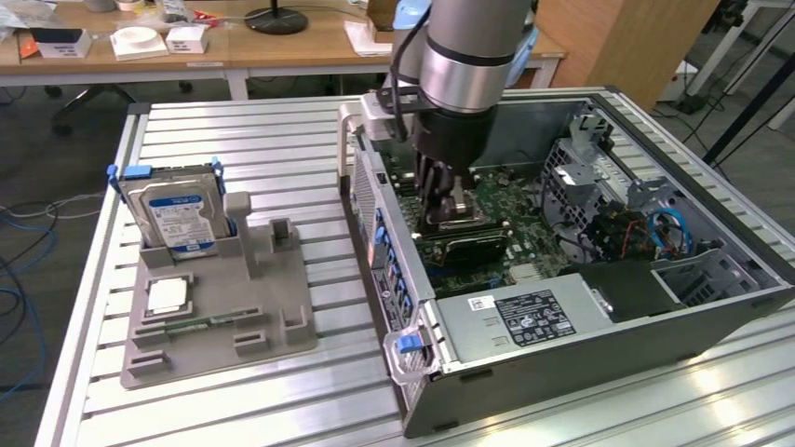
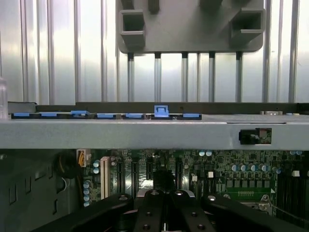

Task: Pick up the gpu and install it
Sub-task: 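Press down on the gpu until it lock into place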

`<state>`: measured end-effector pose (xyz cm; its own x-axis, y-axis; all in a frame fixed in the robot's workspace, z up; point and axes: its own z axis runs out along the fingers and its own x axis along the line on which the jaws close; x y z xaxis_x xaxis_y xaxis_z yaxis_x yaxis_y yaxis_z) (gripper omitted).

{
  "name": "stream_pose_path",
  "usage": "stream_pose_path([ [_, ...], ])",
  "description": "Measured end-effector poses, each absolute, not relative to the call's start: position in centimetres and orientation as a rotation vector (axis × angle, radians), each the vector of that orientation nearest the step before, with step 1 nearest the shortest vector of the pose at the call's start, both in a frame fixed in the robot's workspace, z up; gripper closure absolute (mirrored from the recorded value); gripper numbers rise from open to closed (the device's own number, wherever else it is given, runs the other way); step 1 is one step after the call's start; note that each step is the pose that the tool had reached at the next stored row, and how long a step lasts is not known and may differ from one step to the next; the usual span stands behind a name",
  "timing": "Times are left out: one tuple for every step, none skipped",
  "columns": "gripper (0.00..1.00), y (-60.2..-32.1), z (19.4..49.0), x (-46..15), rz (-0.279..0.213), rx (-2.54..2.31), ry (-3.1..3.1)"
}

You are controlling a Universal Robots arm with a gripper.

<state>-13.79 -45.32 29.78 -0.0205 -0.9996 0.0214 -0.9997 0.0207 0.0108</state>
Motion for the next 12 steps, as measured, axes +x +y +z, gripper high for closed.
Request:
stream_pose_path([
  [0.89, -45.31, 29.77, -13.82, 0.011, 2.182, -2.228],
  [0.89, -45.31, 29.77, -13.82, 0.011, 2.183, -2.228],
  [0.89, -45.31, 29.77, -13.82, 0.011, 2.183, -2.228],
  [0.89, -45.32, 29.78, -13.83, 0.011, 2.183, -2.228],
  [0.89, -45.32, 29.78, -13.84, 0.011, 2.182, -2.228],
  [0.89, -45.32, 29.78, -13.89, 0.011, 2.182, -2.228],
  [0.89, -45.32, 29.78, -13.97, 0.011, 2.182, -2.228],
  [0.89, -45.32, 29.78, -14.05, 0.011, 2.182, -2.228],
  [0.89, -45.32, 29.78, -14.14, 0.011, 2.182, -2.228],
  [0.89, -45.32, 29.78, -14.22, 0.011, 2.182, -2.228],
  [0.89, -45.32, 29.78, -14.29, 0.011, 2.182, -2.228],
  [0.89, -45.32, 29.78, -14.37, 0.011, 2.182, -2.228],
])
